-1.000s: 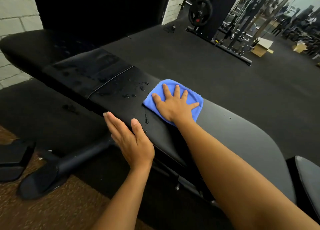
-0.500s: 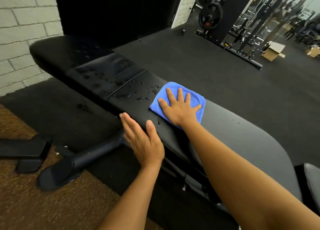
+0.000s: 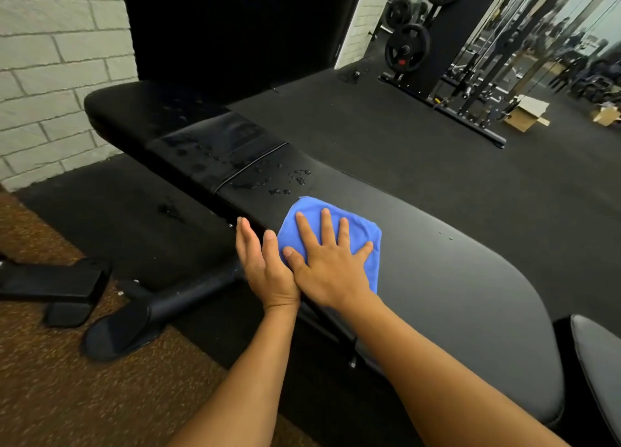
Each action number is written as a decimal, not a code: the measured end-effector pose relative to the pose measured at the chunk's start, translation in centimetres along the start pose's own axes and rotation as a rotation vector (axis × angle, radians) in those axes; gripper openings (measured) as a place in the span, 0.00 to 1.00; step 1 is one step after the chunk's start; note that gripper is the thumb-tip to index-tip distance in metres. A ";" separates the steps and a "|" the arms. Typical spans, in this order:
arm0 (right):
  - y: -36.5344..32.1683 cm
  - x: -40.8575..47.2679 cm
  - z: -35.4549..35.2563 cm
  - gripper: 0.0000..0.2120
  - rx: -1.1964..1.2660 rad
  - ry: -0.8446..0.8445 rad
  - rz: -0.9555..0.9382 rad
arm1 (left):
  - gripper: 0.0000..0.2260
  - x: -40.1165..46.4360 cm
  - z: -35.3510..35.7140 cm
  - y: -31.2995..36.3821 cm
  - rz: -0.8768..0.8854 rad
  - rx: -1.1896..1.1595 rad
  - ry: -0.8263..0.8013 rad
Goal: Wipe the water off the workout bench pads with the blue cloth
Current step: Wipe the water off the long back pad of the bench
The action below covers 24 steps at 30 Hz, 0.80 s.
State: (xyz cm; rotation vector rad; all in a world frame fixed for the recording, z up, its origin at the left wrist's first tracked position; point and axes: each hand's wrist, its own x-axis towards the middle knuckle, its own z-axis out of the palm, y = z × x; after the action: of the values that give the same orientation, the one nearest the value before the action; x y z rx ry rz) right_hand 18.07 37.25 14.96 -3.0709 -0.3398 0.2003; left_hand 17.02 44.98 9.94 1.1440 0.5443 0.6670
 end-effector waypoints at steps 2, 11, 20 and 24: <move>-0.2 0.7 0.0 0.31 -0.016 0.011 -0.006 | 0.39 0.2 0.0 -0.3 0.003 -0.025 0.020; -3.9 10.6 -1.0 0.34 0.060 -0.007 0.082 | 0.33 0.5 0.1 -1.8 0.069 -0.096 0.066; -5.9 19.1 -1.9 0.34 0.080 0.001 0.194 | 0.29 5.6 -0.5 -2.0 0.127 -0.025 0.186; -6.1 20.4 -2.1 0.33 0.078 0.013 0.202 | 0.27 7.7 0.2 -2.1 0.091 -0.044 0.249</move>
State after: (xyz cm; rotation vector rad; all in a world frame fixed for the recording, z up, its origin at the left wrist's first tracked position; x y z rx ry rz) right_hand 36.80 47.64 14.91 -3.0243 -0.0197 0.1956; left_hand 22.89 49.86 7.62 1.0557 0.6876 0.9028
